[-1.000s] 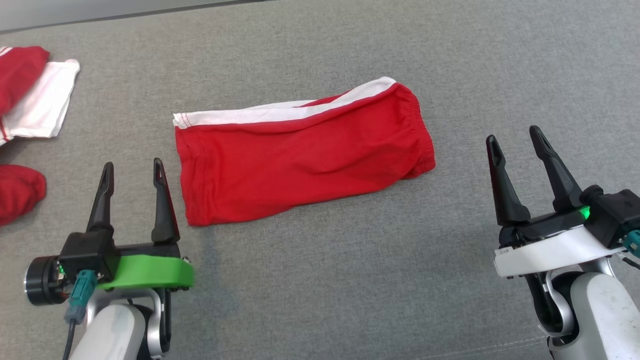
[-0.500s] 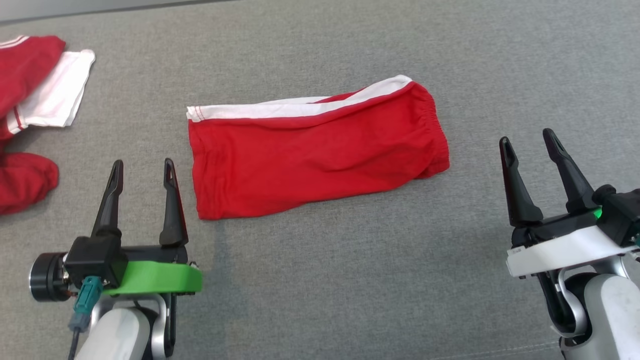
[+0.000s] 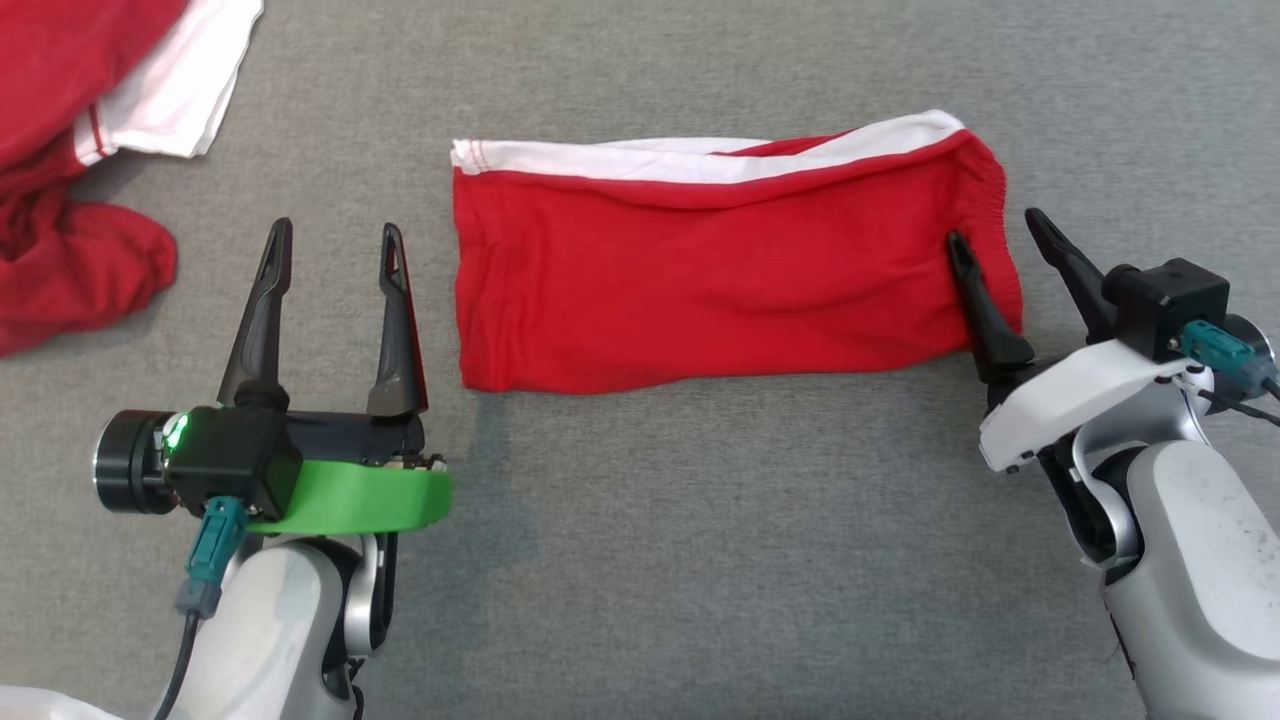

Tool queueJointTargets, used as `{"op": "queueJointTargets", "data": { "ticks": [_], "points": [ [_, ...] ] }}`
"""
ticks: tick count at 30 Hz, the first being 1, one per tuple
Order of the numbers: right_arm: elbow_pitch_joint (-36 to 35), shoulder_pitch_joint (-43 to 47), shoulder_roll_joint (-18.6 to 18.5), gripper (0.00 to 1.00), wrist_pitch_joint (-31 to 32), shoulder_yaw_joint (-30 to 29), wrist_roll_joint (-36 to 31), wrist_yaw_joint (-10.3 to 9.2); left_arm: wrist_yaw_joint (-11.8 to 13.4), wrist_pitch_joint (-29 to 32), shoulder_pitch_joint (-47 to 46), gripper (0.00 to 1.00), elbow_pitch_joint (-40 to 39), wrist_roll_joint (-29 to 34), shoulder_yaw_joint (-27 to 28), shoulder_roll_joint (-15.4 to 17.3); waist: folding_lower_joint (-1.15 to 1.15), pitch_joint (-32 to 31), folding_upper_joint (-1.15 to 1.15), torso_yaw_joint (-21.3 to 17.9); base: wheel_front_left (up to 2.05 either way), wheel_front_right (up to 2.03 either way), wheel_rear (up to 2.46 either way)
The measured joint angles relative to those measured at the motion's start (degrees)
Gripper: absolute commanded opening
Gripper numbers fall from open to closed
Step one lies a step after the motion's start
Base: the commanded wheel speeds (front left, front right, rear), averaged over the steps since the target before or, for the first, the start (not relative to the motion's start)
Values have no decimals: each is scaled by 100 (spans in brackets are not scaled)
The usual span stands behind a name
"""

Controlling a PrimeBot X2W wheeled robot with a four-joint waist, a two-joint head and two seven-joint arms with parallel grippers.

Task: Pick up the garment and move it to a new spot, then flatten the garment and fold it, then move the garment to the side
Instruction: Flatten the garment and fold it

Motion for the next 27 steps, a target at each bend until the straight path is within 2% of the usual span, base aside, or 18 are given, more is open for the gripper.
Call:
{"op": "queueJointTargets", "data": {
  "ticks": [4,8,9,10,11,18,21,25,27],
  "points": [
    [638,-105,29,100,123,-203,46,0,-51,-4,-42,100,33,34,-9,-98,0,129,0,177,0,0,0],
    [923,-180,116,100,138,-266,293,5,-100,-20,-85,100,20,68,48,-159,0,227,0,275,0,0,0],
    [954,-194,129,75,121,-248,397,5,-127,-20,-99,100,-2,104,76,-181,0,249,0,292,0,0,0],
    [971,-204,121,40,76,-193,449,4,-138,-21,-101,100,-18,129,92,-199,0,266,0,303,0,0,0],
    [985,-211,114,0,45,-154,587,4,-140,-21,-101,100,-32,155,110,-215,0,277,0,305,0,0,0],
    [992,-70,-81,0,-293,-67,1042,14,-190,-22,-69,100,-57,255,247,-248,0,185,0,200,0,0,0],
    [969,110,-350,0,-332,-275,1089,12,-198,-26,-26,100,-63,276,275,-253,0,109,0,139,0,0,0],
    [670,271,-485,0,-196,-347,1247,5,-201,-27,26,100,-73,305,315,-245,0,19,0,52,0,0,0],
    [343,295,-524,0,34,-235,1532,-1,-199,-27,80,100,-80,313,321,-235,0,-33,0,10,0,0,0]
  ]
}}
